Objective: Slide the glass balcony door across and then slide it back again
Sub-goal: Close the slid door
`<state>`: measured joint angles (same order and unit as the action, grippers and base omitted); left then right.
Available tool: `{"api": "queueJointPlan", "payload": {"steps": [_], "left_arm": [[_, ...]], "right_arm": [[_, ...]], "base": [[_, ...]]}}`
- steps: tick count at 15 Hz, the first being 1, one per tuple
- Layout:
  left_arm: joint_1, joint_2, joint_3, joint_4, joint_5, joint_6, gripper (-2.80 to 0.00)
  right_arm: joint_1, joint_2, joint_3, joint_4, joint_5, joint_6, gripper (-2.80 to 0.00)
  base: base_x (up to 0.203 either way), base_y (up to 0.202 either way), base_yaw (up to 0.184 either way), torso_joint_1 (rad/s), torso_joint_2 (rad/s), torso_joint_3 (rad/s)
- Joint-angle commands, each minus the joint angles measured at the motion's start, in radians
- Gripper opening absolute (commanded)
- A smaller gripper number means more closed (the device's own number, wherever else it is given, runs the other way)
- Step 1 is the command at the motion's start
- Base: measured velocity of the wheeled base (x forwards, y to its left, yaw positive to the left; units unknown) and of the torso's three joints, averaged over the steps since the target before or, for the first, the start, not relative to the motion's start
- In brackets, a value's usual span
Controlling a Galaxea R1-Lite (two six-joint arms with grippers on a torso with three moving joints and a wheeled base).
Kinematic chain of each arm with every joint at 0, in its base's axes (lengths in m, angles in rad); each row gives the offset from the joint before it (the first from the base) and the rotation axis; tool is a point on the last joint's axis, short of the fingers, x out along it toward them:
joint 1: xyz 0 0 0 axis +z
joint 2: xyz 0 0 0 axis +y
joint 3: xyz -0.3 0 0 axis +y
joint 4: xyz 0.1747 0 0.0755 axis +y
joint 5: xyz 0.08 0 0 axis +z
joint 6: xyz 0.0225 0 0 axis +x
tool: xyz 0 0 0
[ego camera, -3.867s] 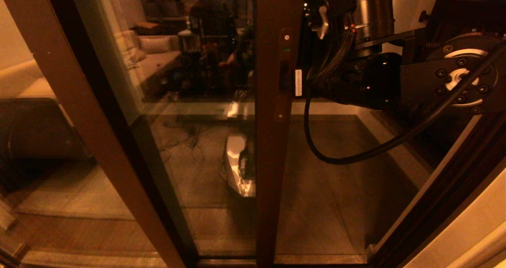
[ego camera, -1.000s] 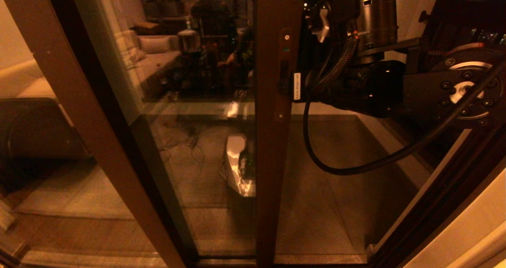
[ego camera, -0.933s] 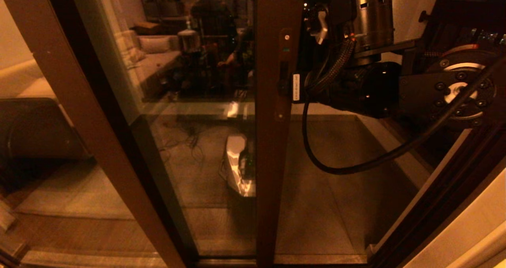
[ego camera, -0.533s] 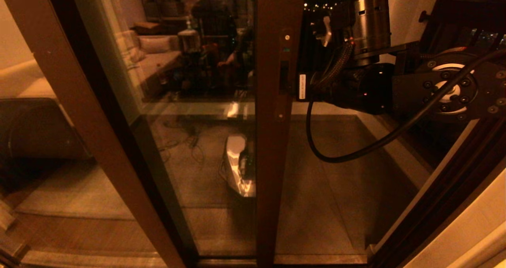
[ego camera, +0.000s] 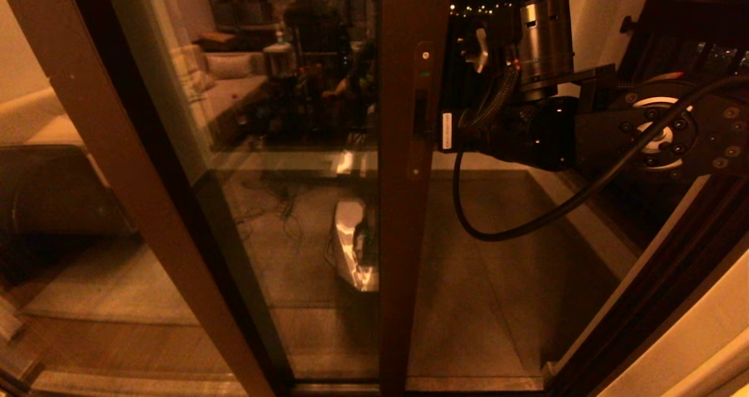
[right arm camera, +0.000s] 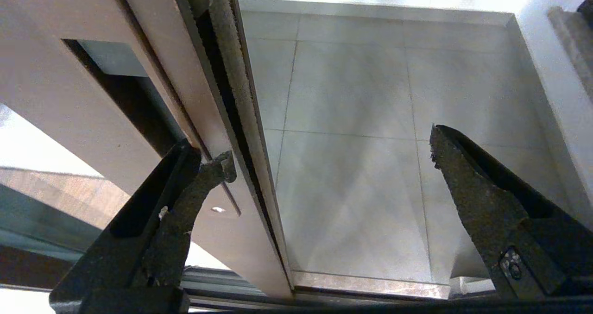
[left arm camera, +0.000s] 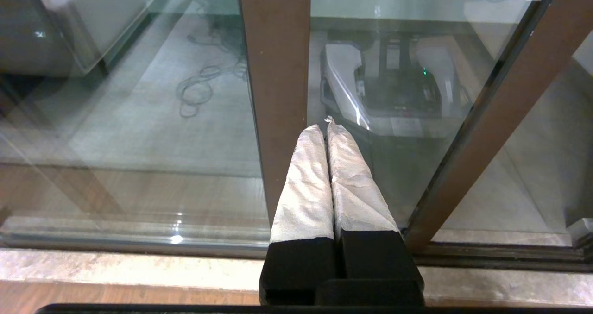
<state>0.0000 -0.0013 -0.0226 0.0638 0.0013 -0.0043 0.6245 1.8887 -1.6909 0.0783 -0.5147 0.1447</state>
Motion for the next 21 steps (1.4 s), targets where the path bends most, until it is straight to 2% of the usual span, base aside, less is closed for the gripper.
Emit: {"api": "queueJointPlan", "payload": {"steps": [1, 21], "left_arm": [[0.0, 0.0, 0.0, 0.001, 0.0, 0.0, -2.8], [0.0, 0.0, 0.0, 0.001, 0.0, 0.0, -2.8]], "right_arm": [[-0.014, 0.0, -0.001, 0.001, -0.007, 0.0, 0.0], [-0.062, 0.0, 0.002, 0.001, -0.008, -0.016, 0.0]], "base": [[0.0, 0.0, 0.0, 0.0, 0.0, 0.0], [0.0, 0.0, 0.0, 0.0, 0.0, 0.0]]}}
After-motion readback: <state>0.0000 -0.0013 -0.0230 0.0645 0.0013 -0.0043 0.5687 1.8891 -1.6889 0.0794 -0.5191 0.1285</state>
